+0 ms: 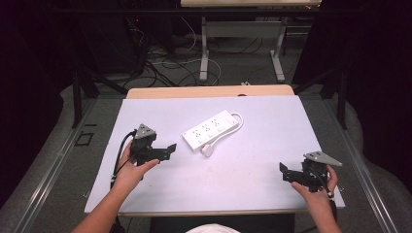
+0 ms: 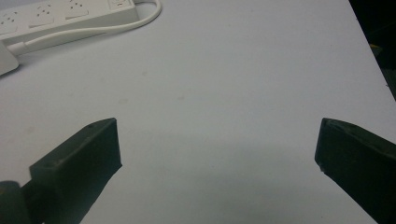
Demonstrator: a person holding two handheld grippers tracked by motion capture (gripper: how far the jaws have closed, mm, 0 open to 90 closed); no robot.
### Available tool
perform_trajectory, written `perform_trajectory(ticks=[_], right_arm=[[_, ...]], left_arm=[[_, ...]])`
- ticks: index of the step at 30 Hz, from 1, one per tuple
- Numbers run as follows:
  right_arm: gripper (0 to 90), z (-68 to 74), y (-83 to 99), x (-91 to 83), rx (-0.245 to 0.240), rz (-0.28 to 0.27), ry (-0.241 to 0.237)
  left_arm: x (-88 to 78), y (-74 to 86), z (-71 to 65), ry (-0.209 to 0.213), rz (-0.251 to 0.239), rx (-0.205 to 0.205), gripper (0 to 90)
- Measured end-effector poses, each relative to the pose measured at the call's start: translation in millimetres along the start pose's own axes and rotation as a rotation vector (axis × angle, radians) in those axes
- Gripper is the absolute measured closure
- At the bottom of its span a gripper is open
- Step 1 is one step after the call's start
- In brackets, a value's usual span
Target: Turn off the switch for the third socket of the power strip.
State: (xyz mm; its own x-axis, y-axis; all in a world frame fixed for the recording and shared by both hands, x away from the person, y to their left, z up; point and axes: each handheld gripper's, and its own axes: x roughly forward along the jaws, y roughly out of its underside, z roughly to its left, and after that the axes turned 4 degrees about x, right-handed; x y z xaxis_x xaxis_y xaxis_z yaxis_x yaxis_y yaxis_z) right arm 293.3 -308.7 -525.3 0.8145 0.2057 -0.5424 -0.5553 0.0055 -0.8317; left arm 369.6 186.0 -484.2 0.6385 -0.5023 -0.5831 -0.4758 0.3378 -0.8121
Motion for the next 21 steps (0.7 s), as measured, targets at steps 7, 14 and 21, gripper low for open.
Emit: perform_trajectory(ticks=[7,14,21], right_arm=[[0.0,-0.2,0.3,1.9,-0.003,0.002,0.001],[0.0,-0.5,0.5,2.6,0.002,0.010,-0.001],[0.5,-2.2,0.6,3.8,-0.001,0.000,0.008]], left_arm=[[0.6,-11.1,3.2,-0.005,0.002,-0.004,16.2],[3.2,-22.2,5.4,0.008,0.020,-0.009,19.2],[6.5,-32.3,5.0,0.005,0.018,-0.011,25.1]])
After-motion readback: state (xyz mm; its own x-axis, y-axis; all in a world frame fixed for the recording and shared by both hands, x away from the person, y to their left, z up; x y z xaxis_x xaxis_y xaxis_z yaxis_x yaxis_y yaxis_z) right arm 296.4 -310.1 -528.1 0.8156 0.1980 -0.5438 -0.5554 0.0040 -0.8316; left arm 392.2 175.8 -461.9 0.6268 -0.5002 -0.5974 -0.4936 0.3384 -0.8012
